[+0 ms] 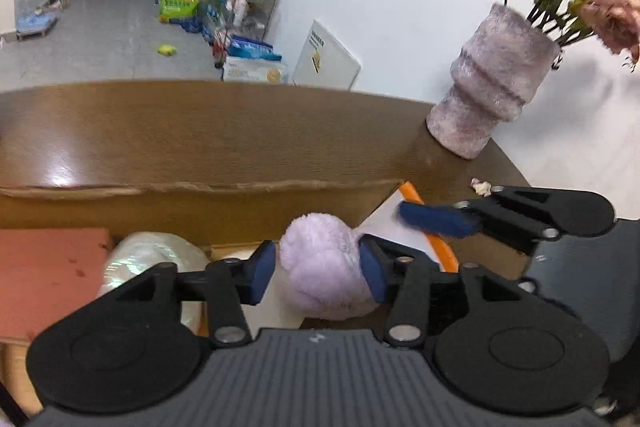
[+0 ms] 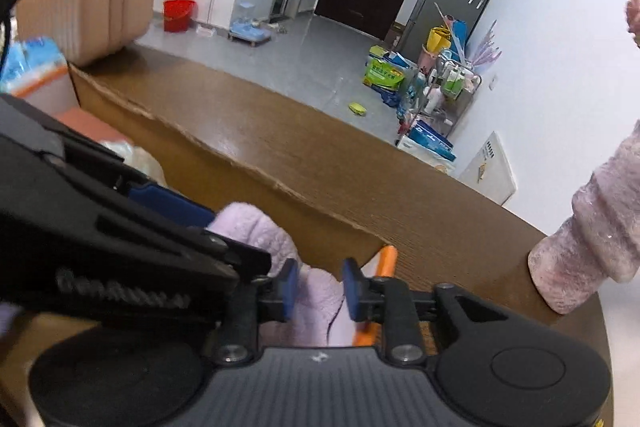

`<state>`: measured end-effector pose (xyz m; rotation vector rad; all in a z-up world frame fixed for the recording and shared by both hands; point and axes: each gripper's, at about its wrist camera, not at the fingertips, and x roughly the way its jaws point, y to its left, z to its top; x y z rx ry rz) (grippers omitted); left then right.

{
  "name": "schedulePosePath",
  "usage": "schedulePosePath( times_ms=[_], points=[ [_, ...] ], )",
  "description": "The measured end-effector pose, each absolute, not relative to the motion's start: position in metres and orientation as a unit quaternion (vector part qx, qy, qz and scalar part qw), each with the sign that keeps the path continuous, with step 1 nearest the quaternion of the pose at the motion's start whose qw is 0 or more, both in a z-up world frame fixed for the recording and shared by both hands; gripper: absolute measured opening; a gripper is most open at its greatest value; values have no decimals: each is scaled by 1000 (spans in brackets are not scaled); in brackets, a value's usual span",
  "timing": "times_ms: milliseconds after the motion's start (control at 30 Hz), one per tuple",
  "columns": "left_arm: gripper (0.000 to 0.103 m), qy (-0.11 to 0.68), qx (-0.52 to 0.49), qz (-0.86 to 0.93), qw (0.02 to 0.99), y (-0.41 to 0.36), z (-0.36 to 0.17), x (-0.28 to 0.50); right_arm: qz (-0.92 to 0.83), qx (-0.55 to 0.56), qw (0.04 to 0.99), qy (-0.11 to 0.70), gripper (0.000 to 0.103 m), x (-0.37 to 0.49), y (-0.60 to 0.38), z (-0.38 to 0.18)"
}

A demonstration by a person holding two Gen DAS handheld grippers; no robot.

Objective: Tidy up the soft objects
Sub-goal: 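Lift the towel with both grippers, carry it into the box and release, then move both tools back toward the items left on the table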

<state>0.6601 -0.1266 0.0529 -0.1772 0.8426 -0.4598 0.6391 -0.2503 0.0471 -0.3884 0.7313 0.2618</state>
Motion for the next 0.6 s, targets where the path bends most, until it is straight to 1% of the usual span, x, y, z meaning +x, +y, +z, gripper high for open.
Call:
schedulePosePath(
  times_ms=[100,233,267,400,500,600],
  points=[
    [59,374,-78,-210,900,-111,82,634,117,-182,917,336,37,623,-263,76],
    [59,332,-62,-201,920,-86,120,584,116,-185,932,289,51,574,-272,122],
    [60,324,-54,-196,924,-79,129,571,114,-182,936,280,52,564,-277,132],
    [68,291,-28,-174,940,-47,165,510,114,-173,945,253,52,518,-292,172],
    [73,271,-10,-161,949,-28,187,468,115,-171,950,235,59,481,-296,194],
    [75,257,5,-151,955,-15,203,434,118,-165,953,225,60,451,-300,210]
  ],
)
